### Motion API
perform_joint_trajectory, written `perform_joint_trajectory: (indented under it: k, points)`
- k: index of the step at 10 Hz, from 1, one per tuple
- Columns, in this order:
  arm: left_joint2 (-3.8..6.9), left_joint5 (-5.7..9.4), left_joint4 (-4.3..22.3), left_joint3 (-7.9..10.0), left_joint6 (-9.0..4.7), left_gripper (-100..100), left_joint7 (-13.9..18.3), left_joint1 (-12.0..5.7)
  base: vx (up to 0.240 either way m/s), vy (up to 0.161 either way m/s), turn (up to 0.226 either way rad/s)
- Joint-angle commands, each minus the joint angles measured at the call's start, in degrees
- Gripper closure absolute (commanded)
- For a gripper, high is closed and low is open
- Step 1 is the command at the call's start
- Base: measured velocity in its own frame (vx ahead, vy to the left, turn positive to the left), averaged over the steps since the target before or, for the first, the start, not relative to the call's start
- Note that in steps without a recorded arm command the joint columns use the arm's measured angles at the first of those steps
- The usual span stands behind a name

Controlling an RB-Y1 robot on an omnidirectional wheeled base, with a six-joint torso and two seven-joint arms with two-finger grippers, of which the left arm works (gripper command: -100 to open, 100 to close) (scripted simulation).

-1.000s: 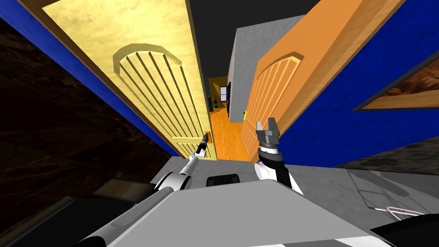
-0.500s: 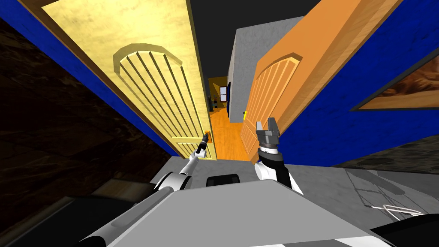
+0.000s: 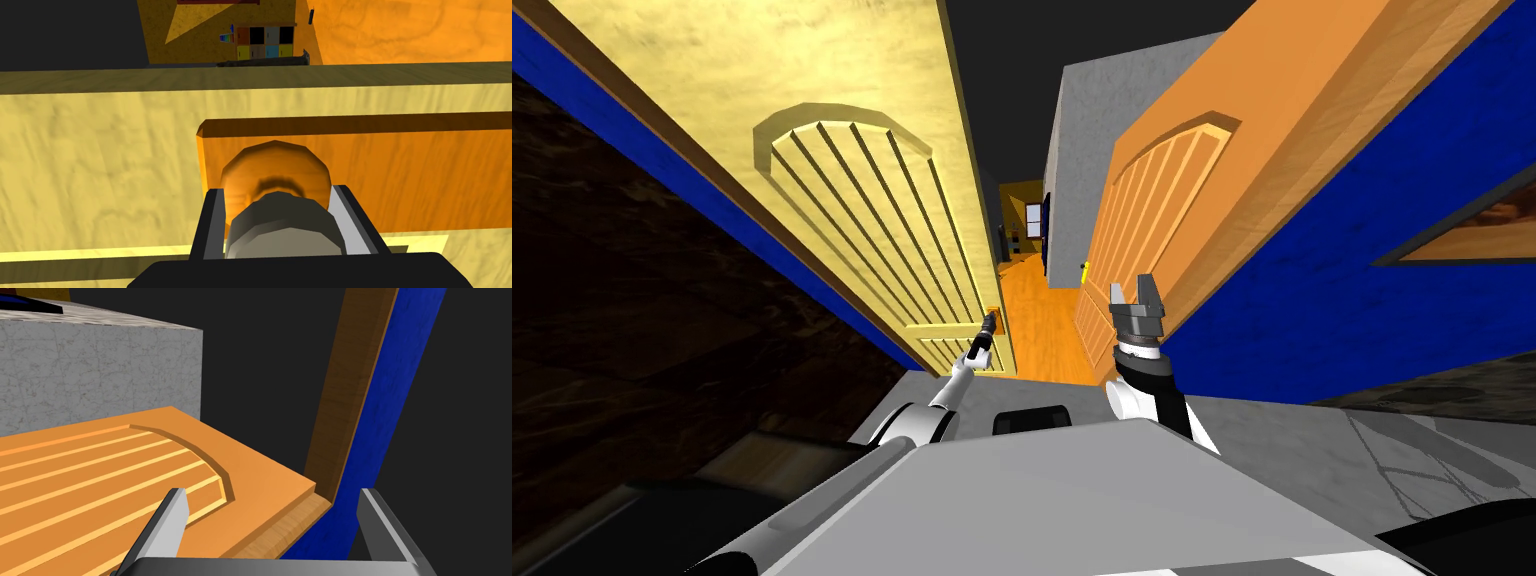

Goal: Push the door open

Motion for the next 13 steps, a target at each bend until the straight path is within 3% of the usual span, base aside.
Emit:
perform_joint_trajectory:
  k: [1,13]
  points:
    - [0.48,0.28,-0.02,1.19,-0.40,100,-0.63,-0.20,0.163,-0.087,0.038]
    - [4.18,2.93,1.45,9.07,-0.90,100,-3.09,0.87,0.183,-0.129,0.068]
